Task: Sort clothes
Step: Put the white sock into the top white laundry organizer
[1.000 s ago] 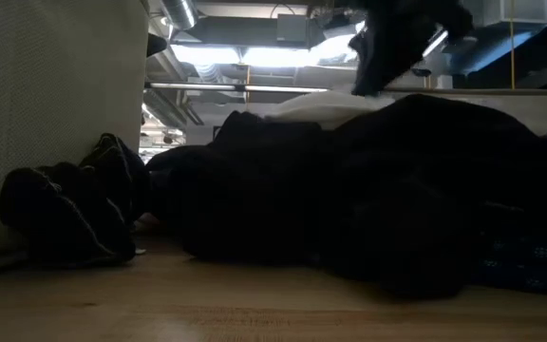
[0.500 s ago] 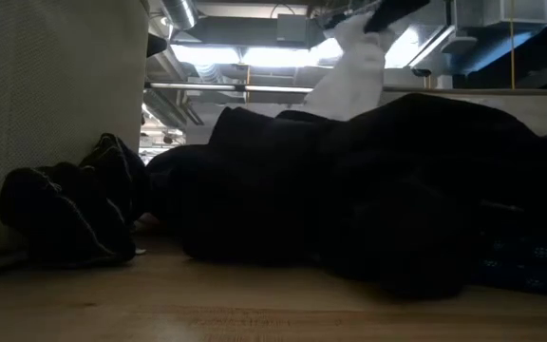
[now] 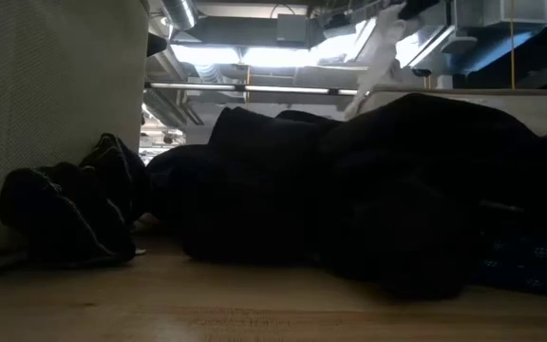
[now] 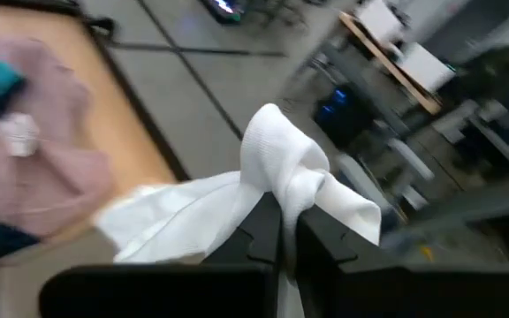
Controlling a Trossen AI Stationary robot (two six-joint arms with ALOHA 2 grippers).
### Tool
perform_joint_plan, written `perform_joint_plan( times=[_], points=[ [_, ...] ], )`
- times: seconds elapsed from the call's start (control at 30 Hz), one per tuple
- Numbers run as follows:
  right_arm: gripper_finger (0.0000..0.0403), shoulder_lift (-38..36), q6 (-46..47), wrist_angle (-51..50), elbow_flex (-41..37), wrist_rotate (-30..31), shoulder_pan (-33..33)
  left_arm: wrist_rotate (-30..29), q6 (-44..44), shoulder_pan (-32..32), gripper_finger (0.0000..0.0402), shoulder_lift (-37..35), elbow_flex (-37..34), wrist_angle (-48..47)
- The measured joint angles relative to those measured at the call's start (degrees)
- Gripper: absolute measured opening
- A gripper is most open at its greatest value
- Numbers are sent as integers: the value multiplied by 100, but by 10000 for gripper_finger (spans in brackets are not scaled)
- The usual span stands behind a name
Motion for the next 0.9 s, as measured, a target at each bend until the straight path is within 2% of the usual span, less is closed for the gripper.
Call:
perform_joint_plan(
  times=[0.23, 0.43, 0.57, 0.77, 0.9],
  points=[
    [23, -27, 103, -145, -174, 3, -1310, 0, -3, 0, 1, 0, 0, 2],
    [24, -20, 484, -21, -866, -1072, -2264, 1, -26, 0, 1, 0, 0, 2],
    [24, -18, 499, 501, -1493, -1460, -2541, 0, 18, -1, 1, 0, 0, 4],
    [24, -18, 498, 1146, -2250, -1573, -2775, 0, -8, -1, 1, 0, 0, 4],
    [24, -12, 624, 1199, -2451, -1573, -2776, 0, -102, 0, 1, 0, 0, 4]
  ],
)
